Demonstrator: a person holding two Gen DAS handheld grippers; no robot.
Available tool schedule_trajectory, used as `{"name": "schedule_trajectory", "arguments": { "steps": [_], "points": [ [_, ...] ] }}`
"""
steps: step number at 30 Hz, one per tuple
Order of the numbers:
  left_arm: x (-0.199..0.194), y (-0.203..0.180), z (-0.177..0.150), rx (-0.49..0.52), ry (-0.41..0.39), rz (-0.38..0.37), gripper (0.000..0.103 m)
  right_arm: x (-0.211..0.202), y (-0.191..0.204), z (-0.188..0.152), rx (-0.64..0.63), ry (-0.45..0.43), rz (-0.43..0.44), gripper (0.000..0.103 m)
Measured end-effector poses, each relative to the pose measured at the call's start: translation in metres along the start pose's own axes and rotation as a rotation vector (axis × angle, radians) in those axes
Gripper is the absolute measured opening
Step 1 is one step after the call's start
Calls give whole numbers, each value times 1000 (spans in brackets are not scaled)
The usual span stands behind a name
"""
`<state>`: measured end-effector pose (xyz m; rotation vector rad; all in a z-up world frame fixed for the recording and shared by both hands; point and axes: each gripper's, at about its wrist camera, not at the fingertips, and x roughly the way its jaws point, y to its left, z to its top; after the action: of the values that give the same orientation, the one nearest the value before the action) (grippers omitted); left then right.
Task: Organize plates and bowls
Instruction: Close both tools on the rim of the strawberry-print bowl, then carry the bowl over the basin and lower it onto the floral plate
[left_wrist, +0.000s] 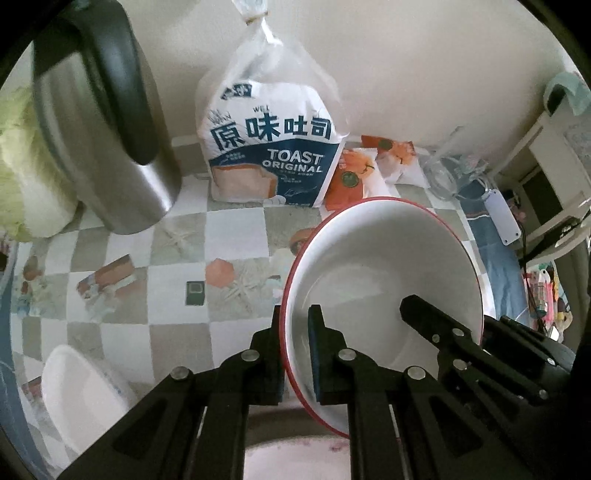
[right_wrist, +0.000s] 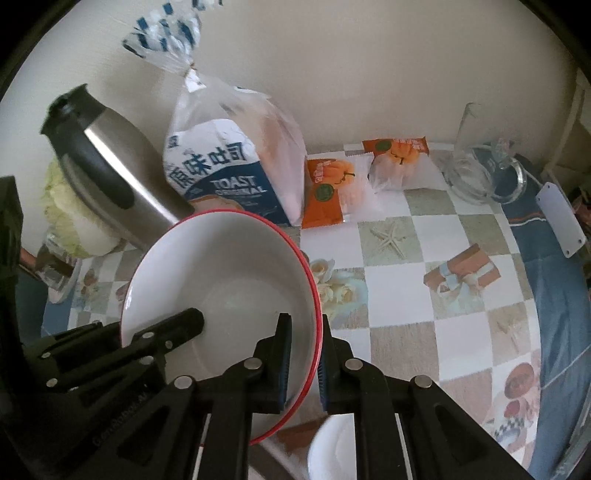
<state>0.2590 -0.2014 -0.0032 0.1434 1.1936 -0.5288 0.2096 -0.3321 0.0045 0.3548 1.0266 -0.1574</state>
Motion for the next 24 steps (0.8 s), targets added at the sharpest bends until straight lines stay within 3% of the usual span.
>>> {"name": "schedule_trajectory", "arguments": {
  "steps": [6, 13, 24],
  "points": [
    [-14, 2, -23, -24, 2, 3, 11, -21, 12, -23, -36, -13, -14, 14],
    [-38, 7, -54, -31, -14, 43, 11, -33, 19, -54, -24, 16, 45, 14],
    [-58, 19, -109, -67, -40, 1, 11, -58, 33, -102, -47, 1, 48, 14]
  ]
}}
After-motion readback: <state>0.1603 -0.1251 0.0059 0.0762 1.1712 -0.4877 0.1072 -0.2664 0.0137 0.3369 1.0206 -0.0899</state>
